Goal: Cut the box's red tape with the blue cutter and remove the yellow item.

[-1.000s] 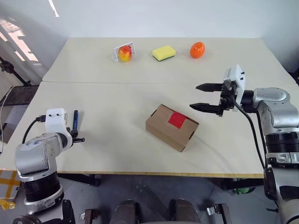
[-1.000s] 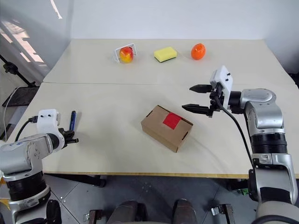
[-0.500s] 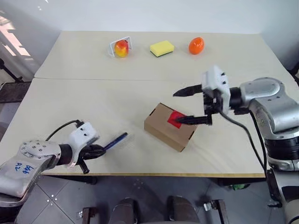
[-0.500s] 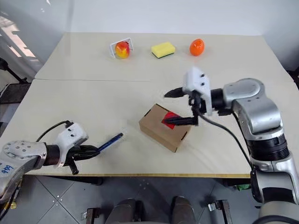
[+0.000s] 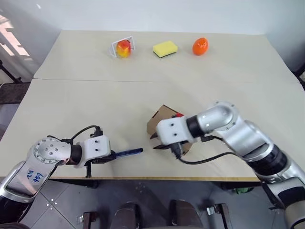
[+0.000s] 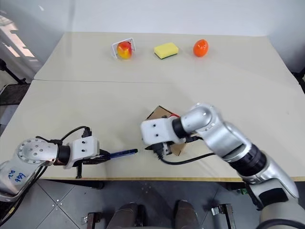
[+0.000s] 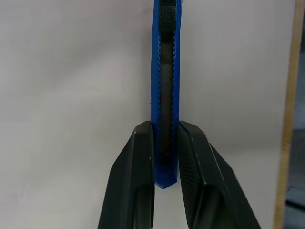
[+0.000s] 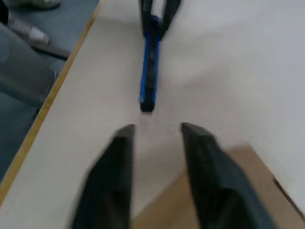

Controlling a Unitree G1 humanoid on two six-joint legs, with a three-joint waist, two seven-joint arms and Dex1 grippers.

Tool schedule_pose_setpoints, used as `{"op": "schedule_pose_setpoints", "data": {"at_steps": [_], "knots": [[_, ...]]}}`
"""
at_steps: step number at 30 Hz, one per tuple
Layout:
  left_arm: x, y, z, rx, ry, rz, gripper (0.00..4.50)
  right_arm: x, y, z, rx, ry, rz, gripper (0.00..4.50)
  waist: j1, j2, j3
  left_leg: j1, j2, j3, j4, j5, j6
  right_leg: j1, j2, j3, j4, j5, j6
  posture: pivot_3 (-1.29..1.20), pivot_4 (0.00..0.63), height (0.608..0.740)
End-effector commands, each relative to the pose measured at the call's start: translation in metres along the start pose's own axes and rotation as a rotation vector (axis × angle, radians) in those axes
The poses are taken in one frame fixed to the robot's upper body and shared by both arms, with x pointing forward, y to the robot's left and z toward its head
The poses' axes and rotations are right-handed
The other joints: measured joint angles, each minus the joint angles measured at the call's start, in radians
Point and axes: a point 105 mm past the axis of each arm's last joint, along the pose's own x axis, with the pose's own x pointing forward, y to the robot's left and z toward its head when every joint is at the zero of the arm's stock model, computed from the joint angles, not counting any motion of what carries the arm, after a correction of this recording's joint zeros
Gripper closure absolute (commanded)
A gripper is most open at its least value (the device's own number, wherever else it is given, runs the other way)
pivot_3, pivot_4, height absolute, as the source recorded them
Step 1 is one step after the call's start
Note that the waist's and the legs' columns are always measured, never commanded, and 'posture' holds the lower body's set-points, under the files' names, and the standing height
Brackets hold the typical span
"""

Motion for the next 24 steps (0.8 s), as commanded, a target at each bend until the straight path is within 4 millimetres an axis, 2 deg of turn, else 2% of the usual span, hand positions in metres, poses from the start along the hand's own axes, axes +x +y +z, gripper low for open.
{"op": "schedule_pose_setpoints", "data": {"at_steps": [1,5,12,20,24], "knots": [[0.002,-0.006,-0.005,0.011,0.03,-0.022,4.13,0.013,0.002,0.007,-0.069,0.004,0.003,4.48,0.0,0.0,0.0,0.0,0.0,0.0,0.0,0.0,0.0,0.0,0.0,0.0,0.0,0.0,0.0,0.0,0.15,0.74],[0.003,-0.012,-0.006,0.015,0.032,-0.053,4.13,0.036,-0.004,0.009,-0.141,0.002,-0.005,4.48,-0.003,0.0,0.0,0.001,0.001,0.001,0.001,0.0,0.0,0.0,0.0,-0.001,0.002,0.0,0.0,0.0,0.15,0.74],[0.002,-0.016,-0.003,0.007,0.023,-0.062,4.13,0.055,-0.004,0.008,-0.247,-0.001,0.019,4.48,-0.003,0.0,0.0,0.002,0.001,0.0,0.001,0.0,0.0,0.0,0.0,-0.001,0.003,0.0,0.0,0.0,0.15,0.74],[0.002,-0.019,0.0,0.004,0.005,-0.054,4.13,0.059,0.003,-0.004,-0.316,0.025,0.071,4.48,-0.004,0.0,0.0,0.002,0.001,0.0,0.001,0.0,0.0,0.0,0.0,-0.002,0.004,0.0,0.0,0.0,0.15,0.74],[0.002,-0.017,0.002,0.004,-0.005,-0.039,4.13,0.064,0.006,-0.004,-0.33,0.016,0.08,4.48,-0.006,0.0,0.0,0.002,0.001,0.0,0.001,0.0,0.0,0.0,0.0,-0.002,0.004,0.0,0.0,0.0,0.15,0.74]]}}
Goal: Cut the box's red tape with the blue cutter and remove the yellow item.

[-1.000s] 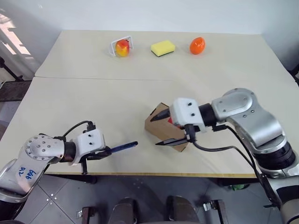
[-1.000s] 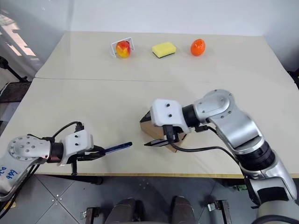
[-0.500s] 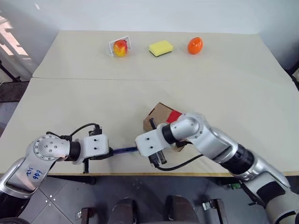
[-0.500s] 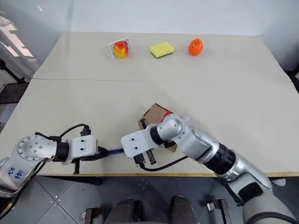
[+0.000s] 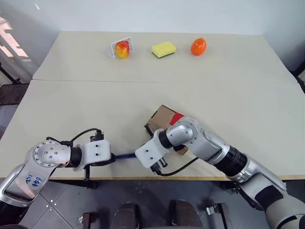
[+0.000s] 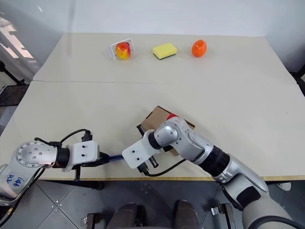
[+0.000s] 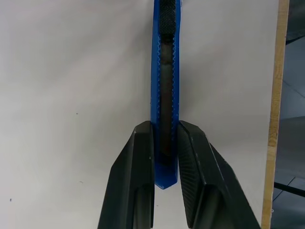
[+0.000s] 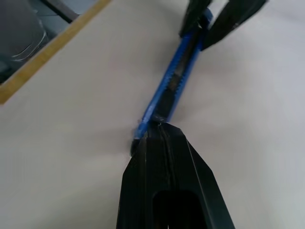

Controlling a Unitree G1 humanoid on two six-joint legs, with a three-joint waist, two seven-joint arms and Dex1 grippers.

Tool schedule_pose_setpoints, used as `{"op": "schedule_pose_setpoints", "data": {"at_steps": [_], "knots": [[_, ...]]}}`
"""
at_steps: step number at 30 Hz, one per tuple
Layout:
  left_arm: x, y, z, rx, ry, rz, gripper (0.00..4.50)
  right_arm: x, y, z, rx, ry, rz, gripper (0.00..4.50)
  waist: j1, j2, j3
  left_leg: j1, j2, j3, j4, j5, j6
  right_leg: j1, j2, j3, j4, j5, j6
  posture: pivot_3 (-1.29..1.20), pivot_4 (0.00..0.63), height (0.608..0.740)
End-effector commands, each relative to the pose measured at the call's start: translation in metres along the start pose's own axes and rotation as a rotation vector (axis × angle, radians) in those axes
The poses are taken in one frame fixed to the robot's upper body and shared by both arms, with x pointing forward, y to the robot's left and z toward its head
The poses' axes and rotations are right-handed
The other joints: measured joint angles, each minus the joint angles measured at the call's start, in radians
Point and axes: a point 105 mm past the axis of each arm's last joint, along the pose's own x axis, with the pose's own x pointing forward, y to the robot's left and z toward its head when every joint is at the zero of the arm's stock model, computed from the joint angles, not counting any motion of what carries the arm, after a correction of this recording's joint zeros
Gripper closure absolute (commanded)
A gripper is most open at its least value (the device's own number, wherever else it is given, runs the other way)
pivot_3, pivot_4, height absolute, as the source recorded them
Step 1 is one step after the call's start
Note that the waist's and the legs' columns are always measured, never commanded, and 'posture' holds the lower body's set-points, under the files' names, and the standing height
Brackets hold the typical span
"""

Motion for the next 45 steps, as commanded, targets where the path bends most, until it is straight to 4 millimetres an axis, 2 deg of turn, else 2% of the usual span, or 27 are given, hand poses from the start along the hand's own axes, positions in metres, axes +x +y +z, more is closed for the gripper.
{"op": "schedule_pose_setpoints", "data": {"at_steps": [1,14,25,30,34,38,41,45], "knots": [[0.003,-0.007,0.004,-0.005,-0.019,-0.021,4.13,0.006,0.003,0.004,-0.024,-0.012,0.014,4.48,-0.001,0.0,0.0,0.0,0.0,0.0,0.0,0.0,0.0,0.0,0.0,0.0,0.0,0.0,0.0,0.0,0.15,0.74],[0.005,-0.011,0.009,-0.026,-0.046,-0.023,4.13,0.029,-0.009,0.022,-0.049,-0.08,-0.015,4.48,-0.015,0.0,0.0,0.001,0.0,-0.001,0.0,0.0,0.0,0.001,0.0,0.0,0.001,0.0,0.0,0.0,0.15,0.74],[0.008,-0.009,0.009,-0.056,-0.06,-0.008,4.13,0.026,-0.015,0.024,-0.017,-0.106,-0.038,4.48,-0.016,0.0,0.0,0.001,-0.001,-0.002,0.001,0.0,0.0,0.001,0.0,0.0,0.002,0.0,0.0,0.0,0.15,0.74],[0.004,-0.008,0.009,-0.074,-0.099,0.021,4.13,-0.006,-0.032,0.033,0.148,-0.207,-0.104,4.48,-0.017,0.0,0.0,0.001,0.0,-0.002,0.001,0.0,0.0,0.001,0.0,0.0,0.002,0.0,0.0,0.0,0.15,0.74],[-0.009,0.0,0.01,-0.109,-0.184,0.113,4.13,-0.063,-0.024,0.041,0.331,-0.314,-0.058,4.48,-0.016,-0.001,-0.001,0.0,0.0,-0.004,0.001,0.0,0.0,0.001,0.0,0.0,0.002,0.0,0.0,0.0,0.15,0.74],[-0.025,0.012,0.013,-0.108,-0.256,0.203,4.13,-0.093,-0.035,0.036,0.518,-0.348,-0.099,4.48,-0.018,-0.001,-0.001,0.0,0.0,-0.004,0.001,0.0,0.001,0.002,-0.001,0.0,0.002,0.0,0.0,0.0,0.15,0.74],[-0.035,0.023,0.016,-0.05,-0.293,0.279,4.13,-0.107,-0.043,0.023,0.639,-0.285,-0.119,3.9,-0.022,-0.001,-0.001,0.0,0.0,-0.002,0.001,0.0,0.0,0.001,0.0,0.0,0.002,0.0,0.0,0.0,0.15,0.74],[-0.043,0.043,0.026,0.073,-0.373,0.408,4.13,-0.119,-0.057,0.015,0.758,-0.257,-0.179,2.57,-0.02,-0.001,-0.001,0.0,0.0,-0.002,0.002,0.0,0.0,0.001,-0.001,0.0,0.002,0.0,0.0,0.0,0.15,0.74]]}}
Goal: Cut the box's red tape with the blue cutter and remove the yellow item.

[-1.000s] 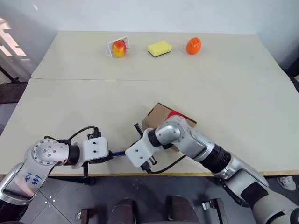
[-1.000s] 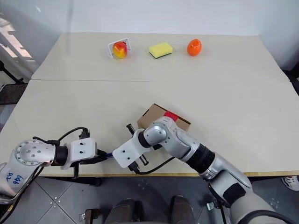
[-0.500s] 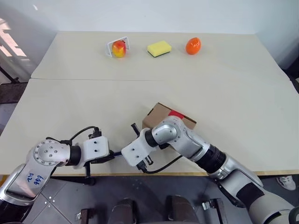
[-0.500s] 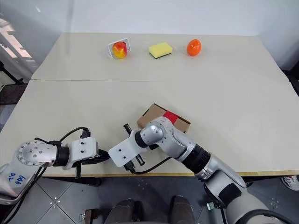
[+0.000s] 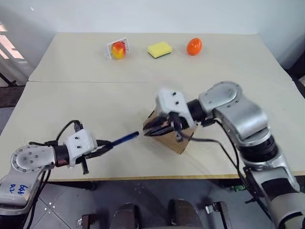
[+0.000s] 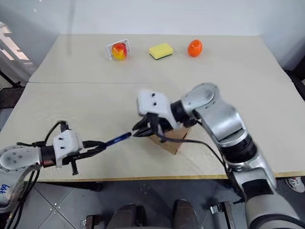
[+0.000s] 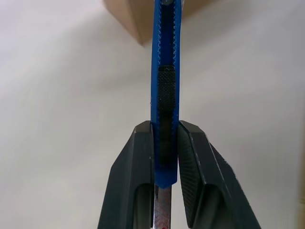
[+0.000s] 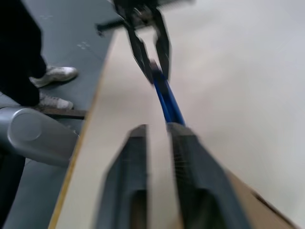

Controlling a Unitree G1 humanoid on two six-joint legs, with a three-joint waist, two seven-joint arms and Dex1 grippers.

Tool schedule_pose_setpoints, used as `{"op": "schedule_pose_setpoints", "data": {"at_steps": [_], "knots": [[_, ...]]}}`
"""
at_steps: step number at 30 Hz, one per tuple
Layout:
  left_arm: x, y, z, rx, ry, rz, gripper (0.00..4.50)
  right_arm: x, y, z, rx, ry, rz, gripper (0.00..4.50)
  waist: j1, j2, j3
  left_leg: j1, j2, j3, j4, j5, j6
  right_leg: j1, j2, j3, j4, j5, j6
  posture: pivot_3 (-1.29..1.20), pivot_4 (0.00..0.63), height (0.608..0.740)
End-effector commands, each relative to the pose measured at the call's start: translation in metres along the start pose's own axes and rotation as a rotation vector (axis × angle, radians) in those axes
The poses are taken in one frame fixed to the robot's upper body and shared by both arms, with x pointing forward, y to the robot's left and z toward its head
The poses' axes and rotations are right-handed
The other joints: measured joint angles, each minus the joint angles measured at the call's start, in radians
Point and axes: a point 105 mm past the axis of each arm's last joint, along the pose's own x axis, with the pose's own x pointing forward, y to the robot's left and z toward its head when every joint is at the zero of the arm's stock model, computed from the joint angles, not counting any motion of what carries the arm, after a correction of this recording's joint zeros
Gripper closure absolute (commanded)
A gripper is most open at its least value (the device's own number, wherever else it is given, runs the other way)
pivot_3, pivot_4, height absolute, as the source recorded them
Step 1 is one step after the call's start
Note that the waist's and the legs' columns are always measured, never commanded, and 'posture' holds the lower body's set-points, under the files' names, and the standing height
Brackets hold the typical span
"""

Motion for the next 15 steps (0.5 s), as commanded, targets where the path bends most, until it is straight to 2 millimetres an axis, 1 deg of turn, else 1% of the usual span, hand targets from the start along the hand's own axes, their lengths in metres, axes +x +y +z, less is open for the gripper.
{"op": "schedule_pose_setpoints", "data": {"at_steps": [1,3,4,5,6,7,8,10,13,15], "knots": [[-0.001,0.024,0.018,0.159,-0.109,0.128,4.13,-0.009,-0.014,0.012,0.087,-0.02,-0.074,2.26,0.001,0.0,0.0,0.0,0.0,0.0,0.0,0.0,0.0,0.0,0.0,0.0,0.0,0.0,0.0,0.0,0.15,0.74],[0.005,0.036,0.027,0.218,-0.177,0.212,4.13,-0.01,-0.02,0.009,0.161,0.012,-0.099,1.6,0.003,0.0,0.0,0.0,-0.001,0.0,0.0,0.0,0.0,0.0,-0.001,-0.001,0.001,0.0,0.0,0.0,0.15,0.74],[0.01,0.04,0.032,0.231,-0.223,0.249,4.13,-0.011,-0.026,0.01,0.21,0.003,-0.12,1.26,0.003,-0.001,0.0,0.0,-0.001,0.0,0.0,0.0,0.0,0.0,-0.001,-0.001,0.001,0.0,0.0,0.0,0.15,0.74],[0.015,0.041,0.036,0.245,-0.263,0.266,4.13,-0.01,-0.034,0.014,0.272,-0.023,-0.15,0.93,0.001,-0.001,-0.001,0.0,-0.001,-0.001,0.001,0.0,0.001,0.0,-0.001,-0.002,0.001,0.0,0.0,0.0,0.15,0.74],[0.018,0.04,0.038,0.255,-0.288,0.273,4.13,-0.01,-0.039,0.018,0.317,-0.042,-0.168,0.5,0.001,-0.001,-0.001,0.0,-0.002,0.0,0.001,0.0,0.001,0.0,-0.002,-0.002,0.002,0.0,0.0,0.0,0.15,0.74],[0.021,0.039,0.039,0.262,-0.305,0.277,4.13,-0.009,-0.046,0.021,0.342,-0.064,-0.202,0.16,-0.002,-0.001,-0.001,0.0,-0.002,0.0,0.001,0.0,0.001,0.0,-0.002,-0.003,0.002,0.0,0.0,0.0,0.15,0.74],[0.024,0.039,0.039,0.266,-0.313,0.279,4.13,-0.008,-0.052,0.023,0.376,-0.076,-0.224,0.02,-0.006,-0.001,-0.001,0.0,-0.002,0.0,0.001,0.0,0.001,0.0,-0.002,-0.004,0.002,0.0,0.0,0.0,0.15,0.74],[0.031,0.037,0.039,0.265,-0.33,0.284,4.13,-0.006,-0.059,0.026,0.46,-0.089,-0.244,0.02,-0.009,-0.001,-0.001,0.0,-0.001,0.0,0.0,0.0,0.0,-0.002,-0.002,-0.007,0.004,0.0,0.0,0.0,0.15,0.74],[0.037,0.036,0.036,0.272,-0.336,0.281,4.13,-0.005,-0.058,0.037,0.516,-0.138,-0.202,0.02,-0.009,-0.001,-0.001,0.0,-0.001,-0.001,0.0,0.0,0.0,-0.002,-0.002,-0.01,0.007,0.0,0.0,0.0,0.15,0.74],[0.039,0.037,0.035,0.274,-0.342,0.29,4.13,-0.002,-0.055,0.039,0.523,-0.125,-0.181,0.02,-0.008,-0.001,-0.001,0.0,-0.001,-0.002,0.0,0.0,0.0,-0.002,-0.002,-0.011,0.007,0.0,0.0,0.0,0.15,0.74]]}}
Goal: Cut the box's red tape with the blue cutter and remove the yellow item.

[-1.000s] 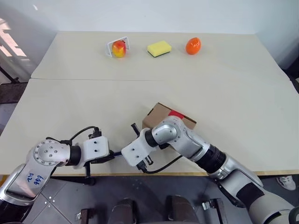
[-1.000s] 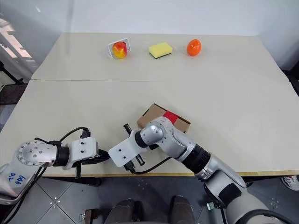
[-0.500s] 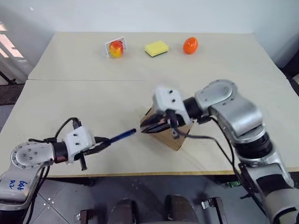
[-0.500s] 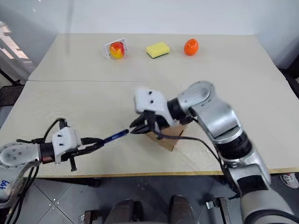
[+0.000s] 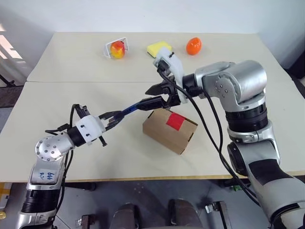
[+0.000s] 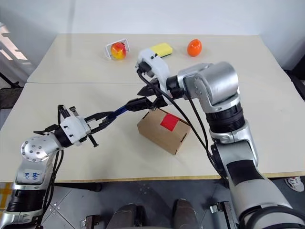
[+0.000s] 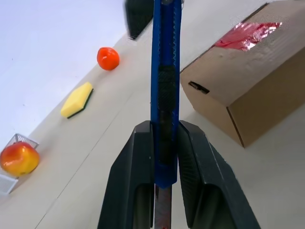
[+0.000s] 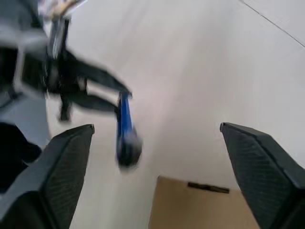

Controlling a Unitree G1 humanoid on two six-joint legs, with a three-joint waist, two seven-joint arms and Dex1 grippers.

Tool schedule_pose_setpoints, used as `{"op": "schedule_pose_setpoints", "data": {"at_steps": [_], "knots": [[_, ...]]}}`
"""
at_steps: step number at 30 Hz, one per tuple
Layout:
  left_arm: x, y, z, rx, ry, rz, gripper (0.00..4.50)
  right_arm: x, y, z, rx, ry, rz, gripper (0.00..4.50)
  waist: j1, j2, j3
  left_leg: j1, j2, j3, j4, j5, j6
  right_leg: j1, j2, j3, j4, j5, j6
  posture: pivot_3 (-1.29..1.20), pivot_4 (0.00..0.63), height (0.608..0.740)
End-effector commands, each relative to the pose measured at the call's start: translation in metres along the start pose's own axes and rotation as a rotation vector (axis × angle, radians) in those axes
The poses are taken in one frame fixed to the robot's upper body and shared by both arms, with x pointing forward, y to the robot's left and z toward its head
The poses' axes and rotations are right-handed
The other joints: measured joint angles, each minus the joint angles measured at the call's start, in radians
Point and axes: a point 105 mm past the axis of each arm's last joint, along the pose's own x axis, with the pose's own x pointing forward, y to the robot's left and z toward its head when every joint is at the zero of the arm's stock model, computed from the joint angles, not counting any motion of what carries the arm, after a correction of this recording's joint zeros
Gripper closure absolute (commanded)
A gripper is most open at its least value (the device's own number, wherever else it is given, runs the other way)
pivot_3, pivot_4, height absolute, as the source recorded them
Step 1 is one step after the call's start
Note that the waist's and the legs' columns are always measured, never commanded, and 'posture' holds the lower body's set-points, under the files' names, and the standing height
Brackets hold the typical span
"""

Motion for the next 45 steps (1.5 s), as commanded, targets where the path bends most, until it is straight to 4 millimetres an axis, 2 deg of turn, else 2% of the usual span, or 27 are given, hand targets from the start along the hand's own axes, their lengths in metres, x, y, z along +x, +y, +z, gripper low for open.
{"op": "schedule_pose_setpoints", "data": {"at_steps": [1,7,16,22,26,36,41,45], "knots": [[0.004,0.007,0.007,0.046,-0.043,0.042,4.13,-0.002,0.012,0.009,-0.024,0.003,0.034,0.02,0.001,0.0,0.0,0.0,0.0,0.0,0.0,0.0,0.0,0.0,0.0,0.0,0.0,0.0,0.0,0.0,0.15,0.74],[0.011,0.011,0.011,0.039,-0.078,0.065,4.13,0.012,0.013,-0.007,-0.048,0.093,0.018,0.02,0.004,0.0,0.0,0.0,0.0,0.0,0.001,0.0,0.0,0.0,-0.001,-0.001,0.0,0.0,0.0,0.0,0.15,0.74],[0.01,0.007,0.014,0.048,-0.089,0.058,4.13,0.02,0.007,0.004,0.064,0.072,0.01,0.02,0.003,0.0,0.0,0.0,0.0,0.0,0.001,0.0,0.0,0.0,-0.001,-0.003,0.0,0.0,0.0,0.0,0.15,0.74],[0.01,0.007,0.015,0.052,-0.089,0.063,4.13,0.022,-0.001,0.004,0.163,0.096,-0.026,0.02,0.003,0.0,0.0,0.0,0.0,0.0,0.0,0.0,0.0,0.0,-0.001,-0.003,0.0,0.0,0.0,0.0,0.15,0.74],[0.01,0.009,0.015,0.052,-0.087,0.071,4.13,0.021,0.002,0.0,0.169,0.113,-0.017,0.87,0.003,0.0,0.0,-0.001,0.0,0.0,0.001,0.0,0.0,0.0,-0.001,-0.003,0.0,0.0,0.0,0.0,0.15,0.74],[0.01,0.012,0.013,0.038,-0.076,0.094,4.13,0.017,0.002,0.005,0.169,0.087,-0.012,4.35,0.003,0.0,0.0,-0.001,0.0,0.0,0.0,0.0,0.0,0.0,-0.001,-0.004,0.0,0.0,0.0,0.0,0.15,0.74],[0.011,0.012,0.011,0.011,-0.064,0.103,4.13,0.013,0.003,0.013,0.16,0.052,-0.007,4.33,0.003,0.0,0.0,-0.001,0.0,0.0,0.0,0.0,0.0,0.0,-0.001,-0.003,0.0,0.0,0.0,0.0,0.15,0.74],[0.01,0.023,-0.001,-0.151,-0.001,0.122,4.13,0.006,0.007,0.016,0.128,0.02,0.002,4.33,0.006,0.0,0.0,-0.001,0.0,0.0,0.0,0.0,0.0,0.0,-0.001,-0.003,0.0,0.0,0.0,0.0,0.15,0.74]]}}
